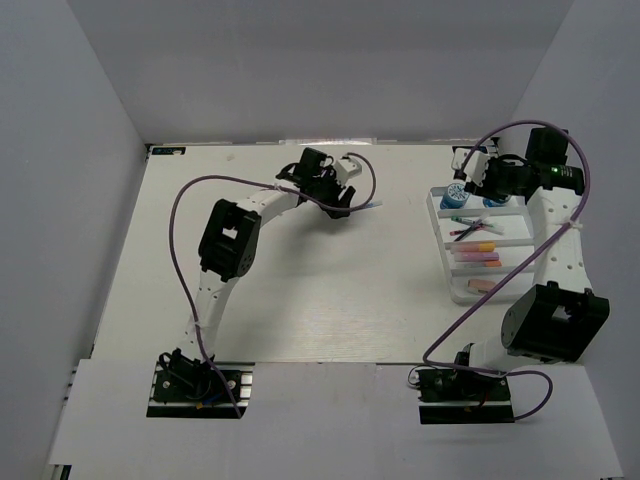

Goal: Sort the stationery into containers

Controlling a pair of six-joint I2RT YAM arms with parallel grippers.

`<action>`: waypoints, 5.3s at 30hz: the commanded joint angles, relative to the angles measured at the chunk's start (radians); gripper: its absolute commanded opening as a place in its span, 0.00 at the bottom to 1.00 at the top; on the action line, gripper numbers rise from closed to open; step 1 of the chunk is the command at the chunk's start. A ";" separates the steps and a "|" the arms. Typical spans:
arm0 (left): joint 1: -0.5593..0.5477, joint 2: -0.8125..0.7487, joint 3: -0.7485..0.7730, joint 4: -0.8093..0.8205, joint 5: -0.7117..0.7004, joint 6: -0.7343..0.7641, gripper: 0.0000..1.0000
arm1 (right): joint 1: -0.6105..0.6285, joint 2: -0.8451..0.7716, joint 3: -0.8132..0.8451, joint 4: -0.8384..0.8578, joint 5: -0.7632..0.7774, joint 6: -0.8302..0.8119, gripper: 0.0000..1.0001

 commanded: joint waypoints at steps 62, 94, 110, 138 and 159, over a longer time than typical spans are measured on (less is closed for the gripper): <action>-0.043 -0.641 -0.737 0.282 0.754 -0.784 0.00 | 0.898 -0.164 -0.356 0.058 0.132 0.110 0.40; 0.104 -0.630 -0.765 0.193 0.609 -0.706 0.98 | 0.104 0.141 -0.158 0.030 0.357 -0.346 0.00; 0.104 -0.582 -0.736 0.189 0.606 -0.698 0.98 | -0.024 0.266 -0.155 0.074 0.354 -0.466 0.00; 0.104 -0.585 -0.716 0.140 0.530 -0.655 0.98 | 0.010 0.289 -0.210 0.153 0.356 -0.443 0.46; 0.254 -0.898 -0.716 -0.278 -0.240 -0.420 0.98 | -0.004 -0.184 -0.093 0.067 -0.054 0.857 0.65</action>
